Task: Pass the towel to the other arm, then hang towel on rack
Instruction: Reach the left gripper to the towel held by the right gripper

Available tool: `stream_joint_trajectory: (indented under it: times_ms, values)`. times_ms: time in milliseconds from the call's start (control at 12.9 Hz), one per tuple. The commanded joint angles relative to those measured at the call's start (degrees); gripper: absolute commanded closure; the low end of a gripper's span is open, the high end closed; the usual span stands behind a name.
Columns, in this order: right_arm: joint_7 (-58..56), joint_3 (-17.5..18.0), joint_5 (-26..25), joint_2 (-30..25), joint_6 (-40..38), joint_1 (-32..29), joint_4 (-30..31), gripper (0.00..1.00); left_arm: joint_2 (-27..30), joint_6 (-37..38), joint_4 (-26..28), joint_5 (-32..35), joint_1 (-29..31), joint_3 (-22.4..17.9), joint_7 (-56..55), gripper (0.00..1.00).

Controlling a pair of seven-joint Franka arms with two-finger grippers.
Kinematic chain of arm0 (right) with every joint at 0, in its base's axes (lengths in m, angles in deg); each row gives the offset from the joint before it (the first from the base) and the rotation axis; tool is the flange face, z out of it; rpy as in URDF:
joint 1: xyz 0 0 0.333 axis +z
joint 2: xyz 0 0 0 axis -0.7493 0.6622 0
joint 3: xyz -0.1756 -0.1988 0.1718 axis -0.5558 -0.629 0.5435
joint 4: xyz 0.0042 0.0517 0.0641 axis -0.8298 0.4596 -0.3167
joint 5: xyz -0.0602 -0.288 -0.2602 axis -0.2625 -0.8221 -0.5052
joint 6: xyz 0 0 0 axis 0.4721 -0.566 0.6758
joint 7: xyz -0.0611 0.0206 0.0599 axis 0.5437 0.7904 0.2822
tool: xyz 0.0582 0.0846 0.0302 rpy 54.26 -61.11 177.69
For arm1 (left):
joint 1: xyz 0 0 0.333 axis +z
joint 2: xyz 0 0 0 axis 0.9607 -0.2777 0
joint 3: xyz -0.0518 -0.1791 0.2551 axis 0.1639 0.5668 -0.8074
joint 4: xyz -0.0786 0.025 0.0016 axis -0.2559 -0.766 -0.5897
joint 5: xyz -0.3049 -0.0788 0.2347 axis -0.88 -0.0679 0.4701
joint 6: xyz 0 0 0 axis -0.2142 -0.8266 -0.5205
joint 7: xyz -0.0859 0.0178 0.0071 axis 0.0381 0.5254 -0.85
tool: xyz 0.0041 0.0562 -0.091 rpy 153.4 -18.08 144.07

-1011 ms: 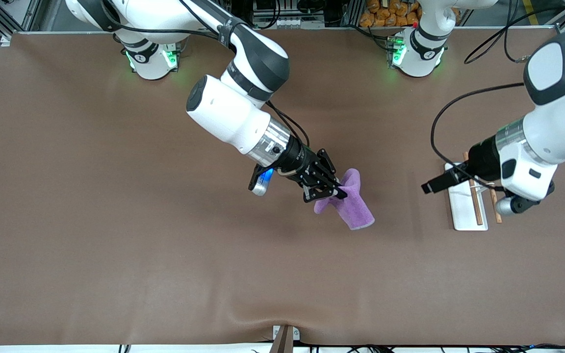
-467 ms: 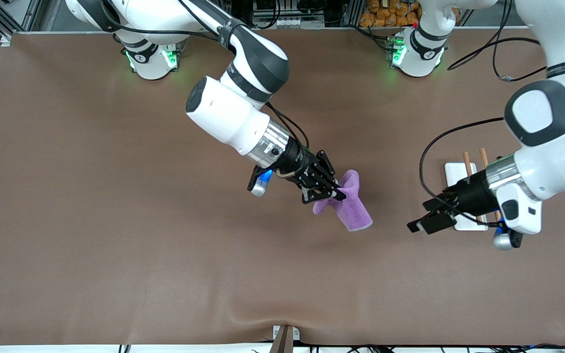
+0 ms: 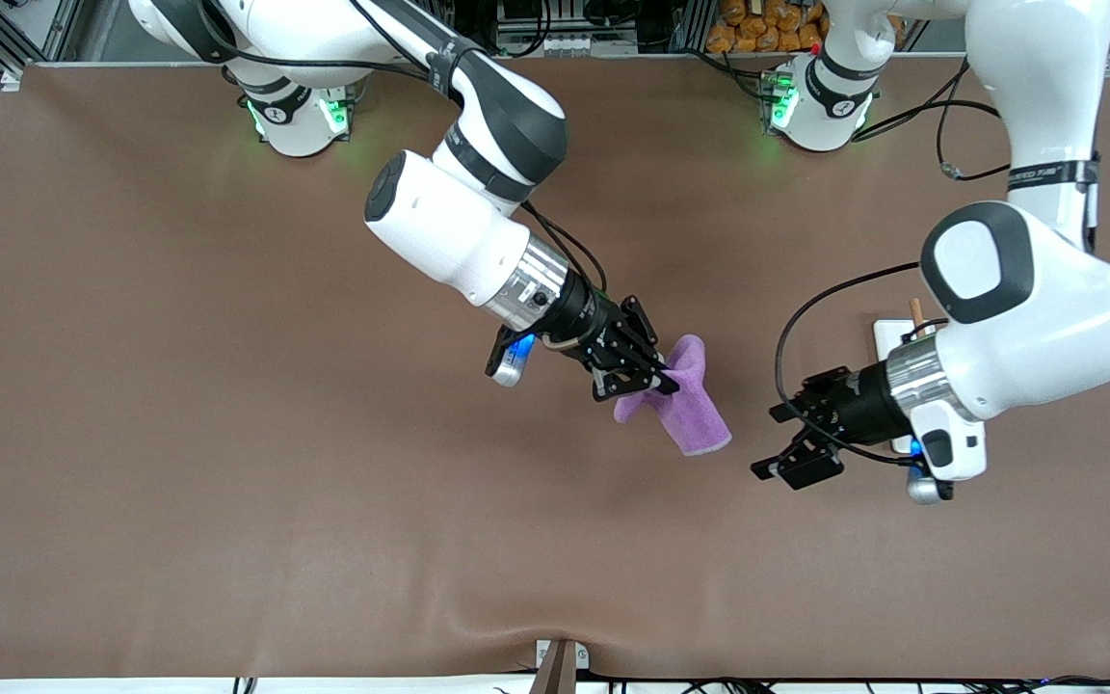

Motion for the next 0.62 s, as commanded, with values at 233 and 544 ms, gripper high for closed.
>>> stream_joint_trajectory:
  times_ms: [233, 544]
  values:
    - [0.44, -0.58, 0.70, -0.05, -0.08, 0.45, -0.27, 1.00, -0.04, -0.15, -1.57, -1.36, -2.01, -0.31, -5.60, 0.00]
    - [0.44, -0.58, 0.61, -0.05, -0.08, 0.45, -0.27, 1.00, 0.57, 0.29, -1.66, -1.10, -2.27, -0.22, -8.85, 0.00]
